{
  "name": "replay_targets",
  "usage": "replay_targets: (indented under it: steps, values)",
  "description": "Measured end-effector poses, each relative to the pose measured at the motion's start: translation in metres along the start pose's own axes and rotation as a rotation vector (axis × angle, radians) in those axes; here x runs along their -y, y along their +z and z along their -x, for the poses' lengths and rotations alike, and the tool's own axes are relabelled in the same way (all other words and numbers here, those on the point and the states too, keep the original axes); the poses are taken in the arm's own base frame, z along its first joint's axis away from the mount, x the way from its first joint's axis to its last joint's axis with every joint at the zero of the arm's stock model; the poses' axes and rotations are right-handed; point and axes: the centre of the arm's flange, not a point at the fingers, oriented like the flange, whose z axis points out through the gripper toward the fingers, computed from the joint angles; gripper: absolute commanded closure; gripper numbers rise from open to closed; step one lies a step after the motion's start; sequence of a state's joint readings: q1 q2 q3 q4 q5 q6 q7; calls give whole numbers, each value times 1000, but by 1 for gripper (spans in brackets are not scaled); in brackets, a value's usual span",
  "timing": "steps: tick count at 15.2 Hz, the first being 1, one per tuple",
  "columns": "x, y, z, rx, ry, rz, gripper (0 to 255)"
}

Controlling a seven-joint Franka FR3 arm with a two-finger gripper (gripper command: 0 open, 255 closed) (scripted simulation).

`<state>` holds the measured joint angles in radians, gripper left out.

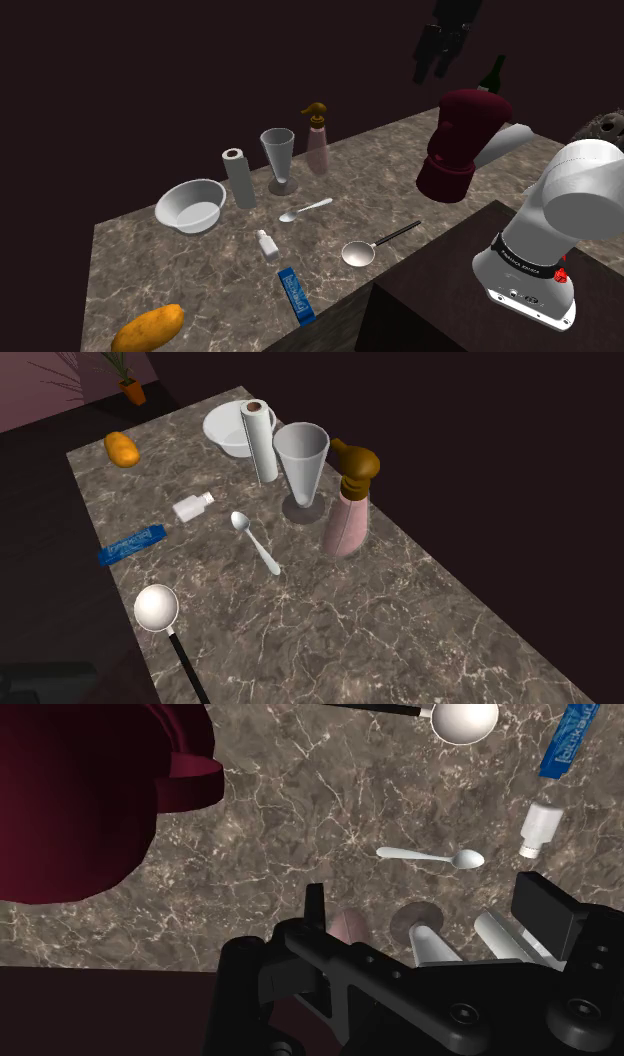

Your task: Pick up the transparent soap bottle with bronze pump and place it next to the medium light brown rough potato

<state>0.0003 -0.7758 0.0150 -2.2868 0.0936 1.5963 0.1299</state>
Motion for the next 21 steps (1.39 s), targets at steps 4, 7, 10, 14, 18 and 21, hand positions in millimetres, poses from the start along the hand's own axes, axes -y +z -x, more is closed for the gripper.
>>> replay_targets:
  steps: [4, 7, 10, 14, 18, 21]
  values:
    - [-6, 8, -27, 7, -34, -8, 0]
    - [-14, 27, -61, 18, -82, -18, 0]
    - [-20, 45, -98, 28, -131, -29, 0]
    - [-22, 66, -151, 41, -198, -43, 0]
    - [-25, 90, -198, 55, -264, -57, 0]
    - [-24, 106, -235, 65, -314, -68, 0]
